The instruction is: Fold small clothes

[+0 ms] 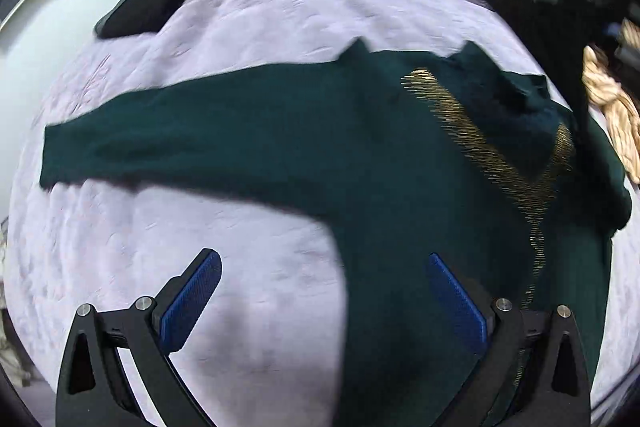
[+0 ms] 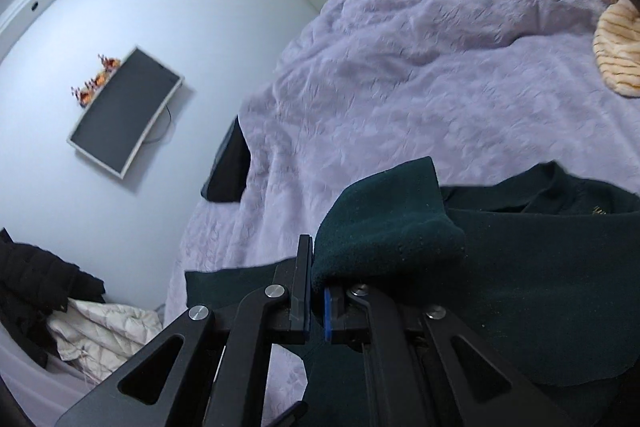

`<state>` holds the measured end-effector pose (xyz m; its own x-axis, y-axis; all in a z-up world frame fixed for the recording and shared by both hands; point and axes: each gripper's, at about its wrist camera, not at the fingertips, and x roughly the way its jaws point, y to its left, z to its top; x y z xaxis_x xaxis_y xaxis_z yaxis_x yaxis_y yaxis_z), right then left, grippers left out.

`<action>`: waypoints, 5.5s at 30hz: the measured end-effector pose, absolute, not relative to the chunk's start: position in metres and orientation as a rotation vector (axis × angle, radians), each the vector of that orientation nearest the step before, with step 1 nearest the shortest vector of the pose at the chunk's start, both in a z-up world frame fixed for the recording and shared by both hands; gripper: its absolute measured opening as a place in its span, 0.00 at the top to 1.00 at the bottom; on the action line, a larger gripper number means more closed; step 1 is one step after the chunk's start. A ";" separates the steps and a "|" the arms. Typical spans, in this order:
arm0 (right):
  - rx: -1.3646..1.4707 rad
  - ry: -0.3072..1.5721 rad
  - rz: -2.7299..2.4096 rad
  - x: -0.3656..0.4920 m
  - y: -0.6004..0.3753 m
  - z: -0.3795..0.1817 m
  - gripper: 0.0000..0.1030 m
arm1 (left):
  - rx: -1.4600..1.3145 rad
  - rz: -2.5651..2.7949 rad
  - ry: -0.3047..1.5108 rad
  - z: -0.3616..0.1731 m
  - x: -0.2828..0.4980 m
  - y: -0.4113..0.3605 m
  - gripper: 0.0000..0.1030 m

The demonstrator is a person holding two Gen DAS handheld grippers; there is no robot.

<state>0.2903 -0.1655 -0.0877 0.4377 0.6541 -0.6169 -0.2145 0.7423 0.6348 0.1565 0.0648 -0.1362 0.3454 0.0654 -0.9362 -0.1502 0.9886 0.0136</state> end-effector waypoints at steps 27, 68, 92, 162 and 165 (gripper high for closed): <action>0.311 1.143 0.504 0.254 -0.154 -0.095 0.21 | -0.132 -0.011 1.159 -0.116 0.191 0.092 0.00; 0.253 1.310 0.011 0.383 -0.366 -0.180 0.93 | 0.024 0.033 1.284 -0.194 0.252 0.007 0.00; 0.244 1.465 0.196 0.372 -0.358 -0.188 0.93 | 0.055 0.062 1.293 -0.197 0.253 -0.011 0.00; -0.330 1.396 0.557 0.371 -0.205 -0.206 0.98 | 0.039 0.083 1.286 -0.206 0.253 0.048 0.00; -0.250 1.395 0.522 0.380 -0.207 -0.207 0.98 | 0.033 0.089 1.285 -0.207 0.250 0.052 0.00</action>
<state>0.3797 -0.2071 -0.2070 0.0866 0.2011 -0.9757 -0.4886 0.8621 0.1344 0.2501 0.0515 -0.2070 0.2787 0.0851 -0.9566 -0.0483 0.9960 0.0745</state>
